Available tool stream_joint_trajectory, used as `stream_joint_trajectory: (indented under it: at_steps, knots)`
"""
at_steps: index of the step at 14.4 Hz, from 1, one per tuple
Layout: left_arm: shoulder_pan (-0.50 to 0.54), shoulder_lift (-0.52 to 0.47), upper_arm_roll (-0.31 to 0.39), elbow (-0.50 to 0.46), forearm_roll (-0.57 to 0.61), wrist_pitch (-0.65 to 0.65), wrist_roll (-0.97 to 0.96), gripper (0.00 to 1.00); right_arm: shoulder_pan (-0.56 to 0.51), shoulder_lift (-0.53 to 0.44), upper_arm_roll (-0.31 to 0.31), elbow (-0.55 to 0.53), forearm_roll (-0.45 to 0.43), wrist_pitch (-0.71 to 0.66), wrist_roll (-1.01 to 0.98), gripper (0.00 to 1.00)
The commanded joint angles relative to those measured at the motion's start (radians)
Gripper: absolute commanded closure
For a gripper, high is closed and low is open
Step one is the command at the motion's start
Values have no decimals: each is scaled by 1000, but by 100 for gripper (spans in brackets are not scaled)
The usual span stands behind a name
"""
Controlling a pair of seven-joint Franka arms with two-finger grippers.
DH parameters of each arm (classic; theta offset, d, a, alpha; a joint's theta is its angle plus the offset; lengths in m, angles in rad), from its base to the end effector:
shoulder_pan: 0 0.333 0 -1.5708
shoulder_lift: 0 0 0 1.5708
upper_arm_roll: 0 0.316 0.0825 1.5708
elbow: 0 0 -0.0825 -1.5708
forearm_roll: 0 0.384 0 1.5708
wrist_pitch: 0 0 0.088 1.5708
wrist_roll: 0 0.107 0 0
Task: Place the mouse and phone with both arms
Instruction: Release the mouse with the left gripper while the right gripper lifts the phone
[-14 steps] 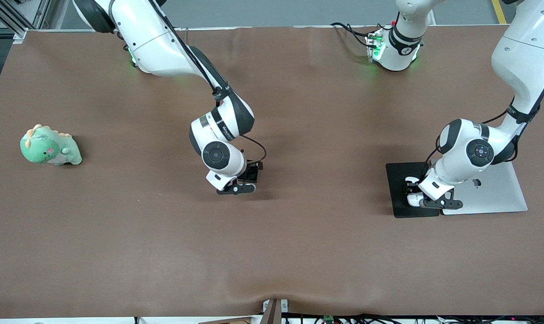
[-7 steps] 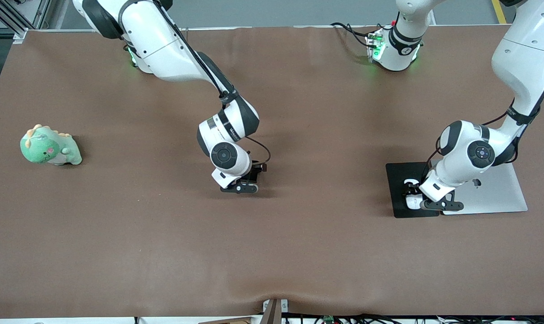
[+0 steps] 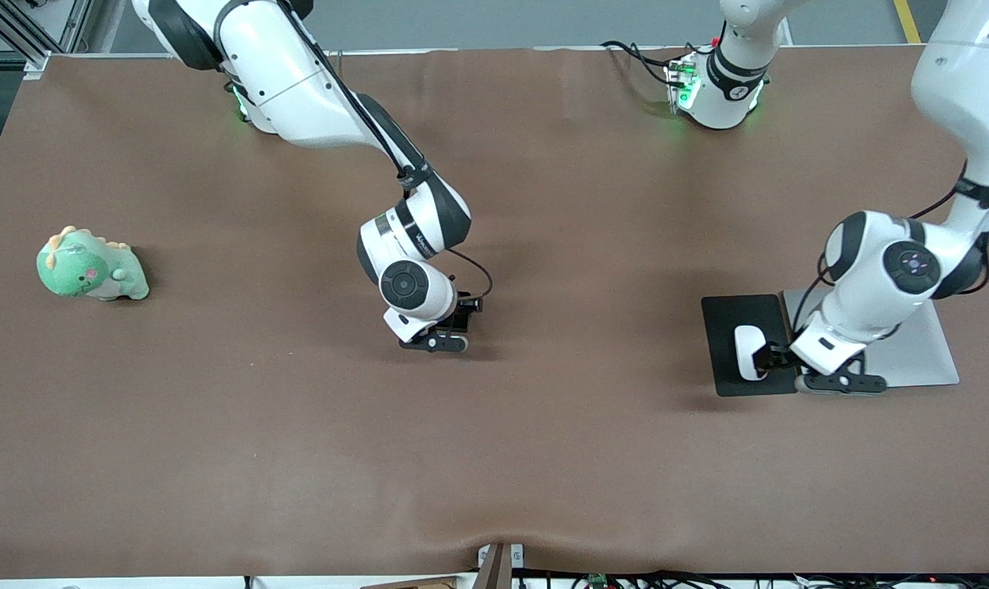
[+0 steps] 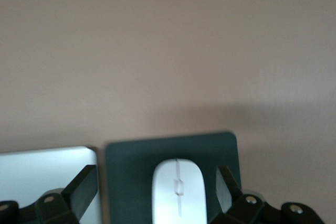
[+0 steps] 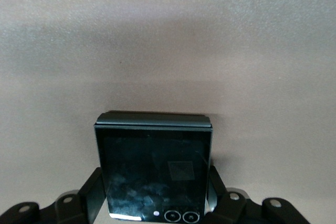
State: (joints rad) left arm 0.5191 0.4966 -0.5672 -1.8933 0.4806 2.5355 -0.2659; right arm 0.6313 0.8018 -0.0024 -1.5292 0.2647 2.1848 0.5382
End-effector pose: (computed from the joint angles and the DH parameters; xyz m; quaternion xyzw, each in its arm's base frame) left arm 0.6512 -0.0086 0.3000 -0.9912 0.0299 -0.1286 0.0133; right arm 0.5538 0.4150 0.1709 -0.9915 0.0385 0.1161 0.0445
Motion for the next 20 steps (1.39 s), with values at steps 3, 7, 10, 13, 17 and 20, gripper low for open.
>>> stream_joint_trajectory:
  at_steps: [3, 7, 10, 13, 17, 20]
  knots:
    - [12, -127, -43, 144, -8, -345, 7, 0, -68, -36, 1, 73, 21, -274, 9, 100]
    - [15, -197, -56, 293, -202, -651, 8, 0, -183, -221, -4, -53, -1, -404, -108, 100]
    - [15, -213, -57, 433, -258, -875, 10, 0, -269, -363, -5, -266, -108, -383, -223, 100]
    - [65, -249, -57, 494, -347, -986, 62, 0, -375, -440, -5, -416, -133, -309, -361, 100]
    - [81, -371, -51, 487, -401, -1064, 86, 0, -502, -464, -5, -505, -203, -269, -491, 100]
    - [-93, -434, 94, 436, -402, -1066, 73, 0, -574, -493, -7, -633, -232, -104, -504, 100]
